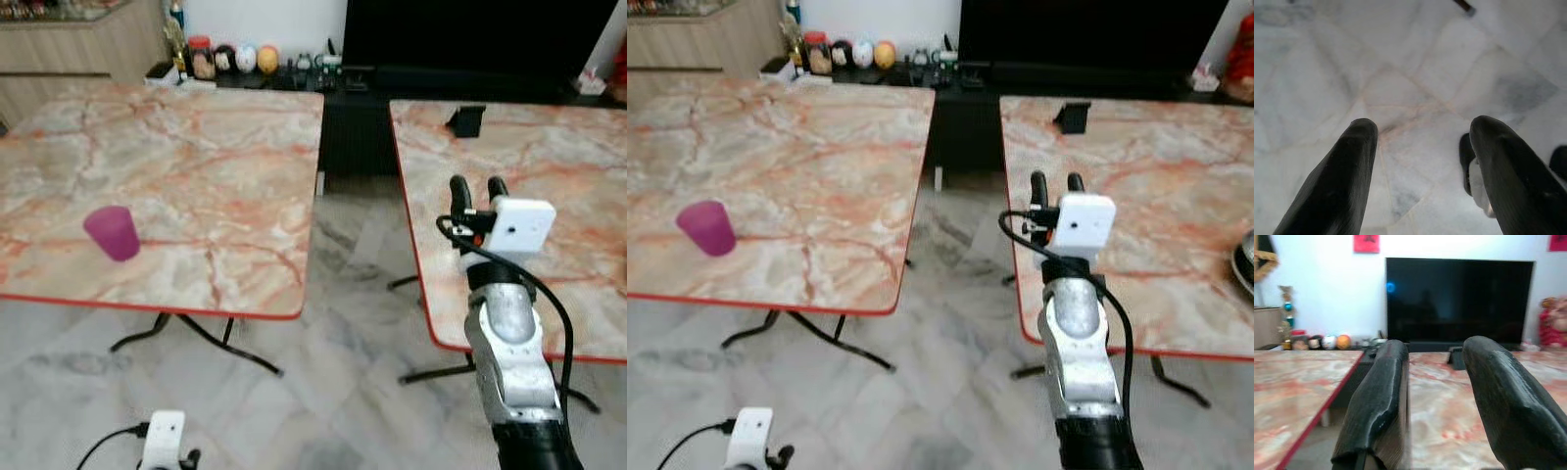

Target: Setting the table

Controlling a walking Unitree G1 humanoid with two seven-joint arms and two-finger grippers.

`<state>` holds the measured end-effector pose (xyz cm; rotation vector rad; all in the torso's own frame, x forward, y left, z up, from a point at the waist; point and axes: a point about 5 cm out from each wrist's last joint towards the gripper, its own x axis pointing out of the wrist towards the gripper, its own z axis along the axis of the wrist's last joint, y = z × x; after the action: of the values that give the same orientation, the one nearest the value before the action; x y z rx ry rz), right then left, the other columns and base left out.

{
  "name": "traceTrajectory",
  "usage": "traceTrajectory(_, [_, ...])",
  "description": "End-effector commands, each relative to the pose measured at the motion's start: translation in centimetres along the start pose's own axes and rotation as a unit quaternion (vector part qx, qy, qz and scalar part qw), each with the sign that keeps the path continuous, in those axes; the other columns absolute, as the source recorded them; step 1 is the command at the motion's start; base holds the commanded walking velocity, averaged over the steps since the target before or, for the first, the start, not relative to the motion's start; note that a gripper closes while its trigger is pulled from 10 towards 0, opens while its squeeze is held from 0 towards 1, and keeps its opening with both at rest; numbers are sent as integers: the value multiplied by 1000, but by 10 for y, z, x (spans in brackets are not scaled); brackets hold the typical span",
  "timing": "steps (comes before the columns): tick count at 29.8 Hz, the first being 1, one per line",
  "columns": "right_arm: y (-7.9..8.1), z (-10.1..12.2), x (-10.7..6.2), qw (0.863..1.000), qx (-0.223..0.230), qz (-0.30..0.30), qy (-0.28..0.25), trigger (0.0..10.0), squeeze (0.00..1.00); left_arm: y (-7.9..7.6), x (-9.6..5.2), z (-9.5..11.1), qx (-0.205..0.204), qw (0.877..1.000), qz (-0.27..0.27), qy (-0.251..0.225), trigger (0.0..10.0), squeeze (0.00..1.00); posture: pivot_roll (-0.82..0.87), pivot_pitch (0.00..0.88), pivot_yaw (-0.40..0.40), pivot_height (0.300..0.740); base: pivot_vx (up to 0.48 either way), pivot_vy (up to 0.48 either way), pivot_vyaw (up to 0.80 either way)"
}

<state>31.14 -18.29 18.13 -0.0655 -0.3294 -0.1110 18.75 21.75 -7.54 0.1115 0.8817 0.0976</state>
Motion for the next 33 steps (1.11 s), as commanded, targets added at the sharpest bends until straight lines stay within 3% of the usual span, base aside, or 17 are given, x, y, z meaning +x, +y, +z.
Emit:
traceTrajectory(1, [-5, -3, -1, 1000, -2, -8, 8, 10000, 0, -2, 0, -1, 2, 1000, -4, 3, 10000, 0, -15, 0, -17, 740, 0, 0, 0])
traceTrajectory(10, [-3, -2, -1, 1000, -6, -1, 6, 10000, 0, -2, 0, -1, 2, 1000, -3, 3, 10000, 0, -15, 0, -15, 740, 0, 260, 365])
traceTrajectory(17, [-4, -4, -1, 1000, 5, -6, 10, 10000, 0, -2, 0, 0, 3, 1000, -3, 2, 10000, 0, -13, 0, -14, 740, 0, 332, 0])
traceTrajectory(22, [-6, -7, -2, 1000, 3, -11, 17, 10000, 0, -2, 0, 0, 6, 1000, -4, 2, 10000, 0, -13, 0, -12, 740, 0, 0, 0])
traceTrajectory(30, [-13, -28, -7, 997, 23, -37, 67, 10000, 0, -2, 0, 0, 8, 1000, -6, 2, 10000, 0, -11, 0, -12, 740, 0, 0, 0])
traceTrajectory(33, [-17, -51, -15, 992, 23, -45, 116, 10000, 0, -2, 0, 0, 7, 1000, -6, 2, 10000, 0, -9, 0, -12, 740, 0, 0, 0])
